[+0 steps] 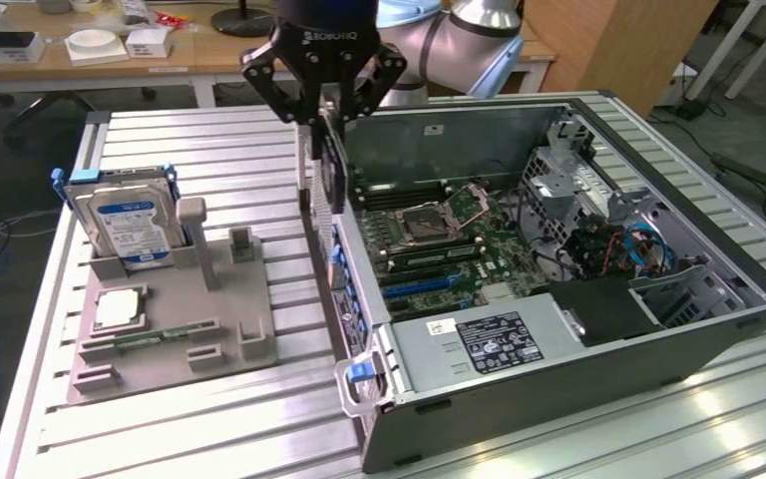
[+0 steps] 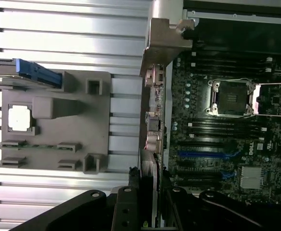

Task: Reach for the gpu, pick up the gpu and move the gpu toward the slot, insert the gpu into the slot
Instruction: 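Pick up the gpu and move the gpu toward the slot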

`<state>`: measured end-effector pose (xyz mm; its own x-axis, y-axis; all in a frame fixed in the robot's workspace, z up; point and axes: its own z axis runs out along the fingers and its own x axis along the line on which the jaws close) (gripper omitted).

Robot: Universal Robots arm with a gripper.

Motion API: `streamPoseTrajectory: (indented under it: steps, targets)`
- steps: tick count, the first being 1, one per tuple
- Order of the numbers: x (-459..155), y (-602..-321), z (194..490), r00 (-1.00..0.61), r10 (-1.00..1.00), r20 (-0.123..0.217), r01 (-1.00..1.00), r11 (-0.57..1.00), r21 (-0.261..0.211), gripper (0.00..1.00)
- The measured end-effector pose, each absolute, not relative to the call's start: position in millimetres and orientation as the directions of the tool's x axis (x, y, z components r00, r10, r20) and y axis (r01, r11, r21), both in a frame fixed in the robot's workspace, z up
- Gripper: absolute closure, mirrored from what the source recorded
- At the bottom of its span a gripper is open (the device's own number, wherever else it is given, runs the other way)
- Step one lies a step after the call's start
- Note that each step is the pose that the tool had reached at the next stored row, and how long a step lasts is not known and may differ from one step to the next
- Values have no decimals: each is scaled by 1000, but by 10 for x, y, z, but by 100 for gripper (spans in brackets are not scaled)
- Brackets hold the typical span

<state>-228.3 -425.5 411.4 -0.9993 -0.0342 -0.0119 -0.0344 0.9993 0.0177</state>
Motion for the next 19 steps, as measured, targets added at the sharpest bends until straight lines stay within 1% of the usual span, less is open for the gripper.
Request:
streamPoseTrajectory:
  steps: [19]
  targets:
    - [-1635,-4254,4112,-999,-36,-12,-36,999,18,73]
